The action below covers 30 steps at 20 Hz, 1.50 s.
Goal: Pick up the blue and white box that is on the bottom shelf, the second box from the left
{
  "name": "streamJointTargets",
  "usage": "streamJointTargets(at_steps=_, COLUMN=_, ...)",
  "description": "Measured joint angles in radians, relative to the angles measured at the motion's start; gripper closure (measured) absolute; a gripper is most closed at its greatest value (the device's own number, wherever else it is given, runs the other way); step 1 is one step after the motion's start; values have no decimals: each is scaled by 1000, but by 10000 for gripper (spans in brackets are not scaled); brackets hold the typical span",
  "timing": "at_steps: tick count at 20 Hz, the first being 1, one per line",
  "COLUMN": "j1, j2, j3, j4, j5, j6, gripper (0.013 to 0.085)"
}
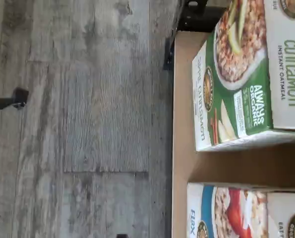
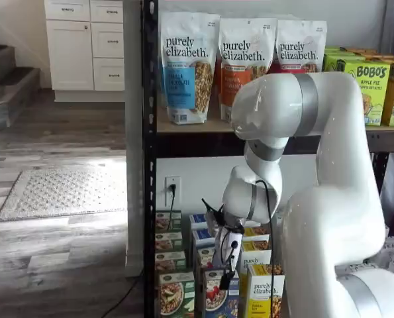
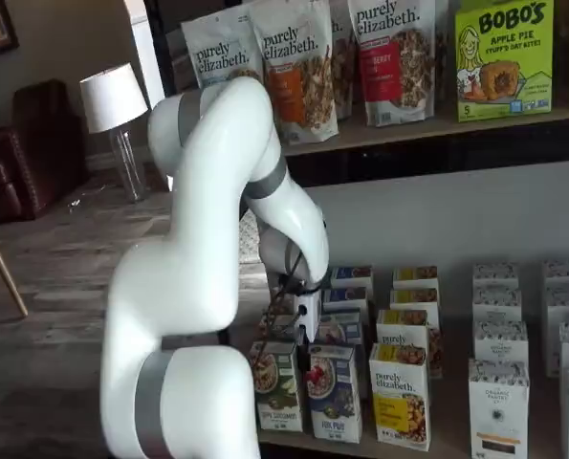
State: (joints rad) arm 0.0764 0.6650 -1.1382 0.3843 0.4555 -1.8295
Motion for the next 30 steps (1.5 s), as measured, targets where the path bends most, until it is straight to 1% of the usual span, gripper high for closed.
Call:
streamJointTargets(at_steps=1, j1=-2, j2=1, j3=-8, j4=-9, j5=20, j6=7, gripper=130)
streamJointTargets(at_steps=2, j1=-6, j2=4, j3=-27, j4=-28, j5=63, j6=23, gripper=130)
streamJointTargets(at_steps=3, j1=-9, j2=5, j3=-36, j4=-38, j5=86, j6=31, gripper=130)
streamJointTargets(at_steps=6, j1=-9, j2=6, j3=-46, j4=-40, j5=105, j6=34, gripper=130)
streamJointTargets(at_steps=8, j1=-7, j2=4, j3=-40, j4=-28, j5=85, j6=25, gripper=130)
streamJointTargets(at_steps=12, j1=1, j2=12, j3=-24, j4=-20, j5=14, j6=21, gripper=130)
streamJointTargets(at_steps=15, j1=4, j2=26, j3=-24, j4=-4, j5=-27, j6=6, gripper=130)
streamJointTargets(at_steps=21, j1=-3, j2=80, j3=-76, j4=16, j5=-52, j6=-19, gripper=130)
streamJointTargets(at_steps=24, j1=-10, j2=107, j3=-108, j4=-2, j5=-55, j6=-9, gripper=130)
streamJointTargets(at_steps=27, j1=-20, j2=147, j3=-159, j4=-23, j5=-43, j6=2, gripper=130)
streamJointTargets(at_steps=30, j1=-30, j2=194, j3=-222, j4=-57, j5=-19, j6=24, gripper=130)
